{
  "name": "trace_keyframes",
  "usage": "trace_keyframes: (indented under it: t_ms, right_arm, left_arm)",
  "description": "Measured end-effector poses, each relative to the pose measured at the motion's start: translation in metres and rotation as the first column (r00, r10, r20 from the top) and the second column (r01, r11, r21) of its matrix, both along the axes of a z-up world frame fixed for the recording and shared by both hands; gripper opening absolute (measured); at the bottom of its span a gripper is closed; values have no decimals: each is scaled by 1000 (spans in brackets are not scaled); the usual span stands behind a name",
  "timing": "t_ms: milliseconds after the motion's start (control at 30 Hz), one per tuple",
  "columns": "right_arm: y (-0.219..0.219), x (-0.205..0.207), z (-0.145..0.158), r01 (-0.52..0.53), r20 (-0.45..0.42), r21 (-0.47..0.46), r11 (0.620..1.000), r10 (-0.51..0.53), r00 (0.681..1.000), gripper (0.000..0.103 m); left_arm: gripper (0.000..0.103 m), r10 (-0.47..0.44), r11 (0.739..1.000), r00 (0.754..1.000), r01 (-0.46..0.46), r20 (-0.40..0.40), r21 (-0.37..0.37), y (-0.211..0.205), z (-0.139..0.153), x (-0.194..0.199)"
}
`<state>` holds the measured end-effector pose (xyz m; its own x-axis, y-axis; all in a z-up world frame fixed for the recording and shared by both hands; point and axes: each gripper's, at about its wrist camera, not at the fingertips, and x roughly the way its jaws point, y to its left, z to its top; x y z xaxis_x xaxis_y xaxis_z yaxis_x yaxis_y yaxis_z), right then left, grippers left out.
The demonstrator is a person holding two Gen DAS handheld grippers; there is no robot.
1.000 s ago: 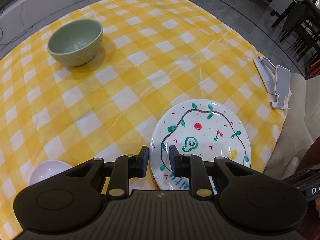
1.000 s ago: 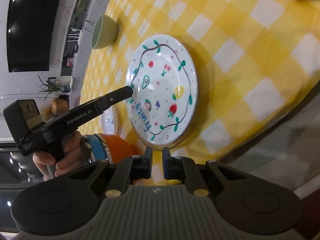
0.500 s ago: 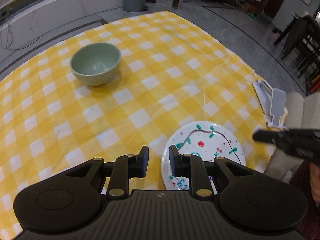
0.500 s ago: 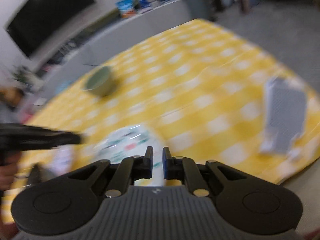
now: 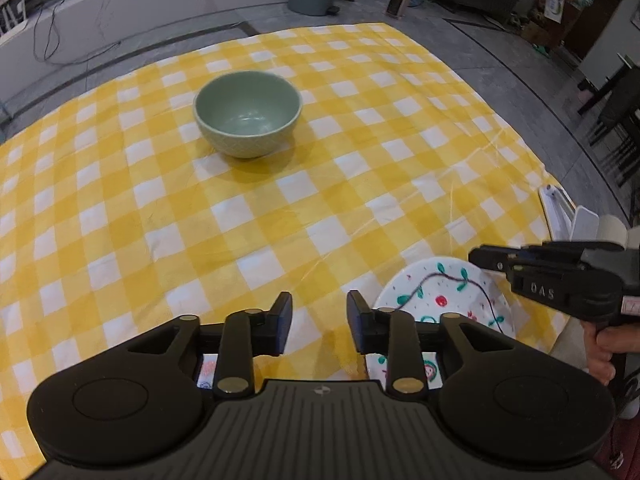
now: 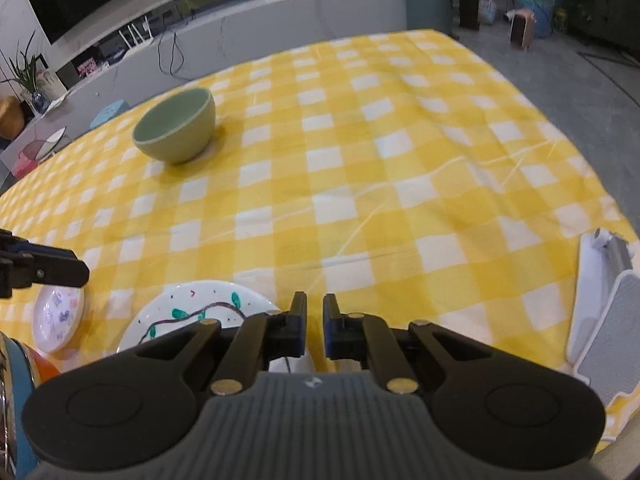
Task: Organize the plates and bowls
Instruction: 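Open the left tool and withdraw it from the stacked plates, then move the right tool to the pale green bowl and close on its rim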
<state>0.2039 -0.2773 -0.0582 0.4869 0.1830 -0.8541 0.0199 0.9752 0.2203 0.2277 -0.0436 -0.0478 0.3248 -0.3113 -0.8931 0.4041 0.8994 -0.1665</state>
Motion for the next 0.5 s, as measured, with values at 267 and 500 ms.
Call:
trace_keyframes:
  t_ms: [267,500]
  right_arm:
    - [0,-5,3,15,1,54,998,-15,1000,10]
    - [-11,-8,13,98,49,111,989,-104,993,31]
  left_arm:
    - [84,99,993,980,-107,171,42,3,10,2]
    - [88,301,953,939,-302,165,-19,25,16,17]
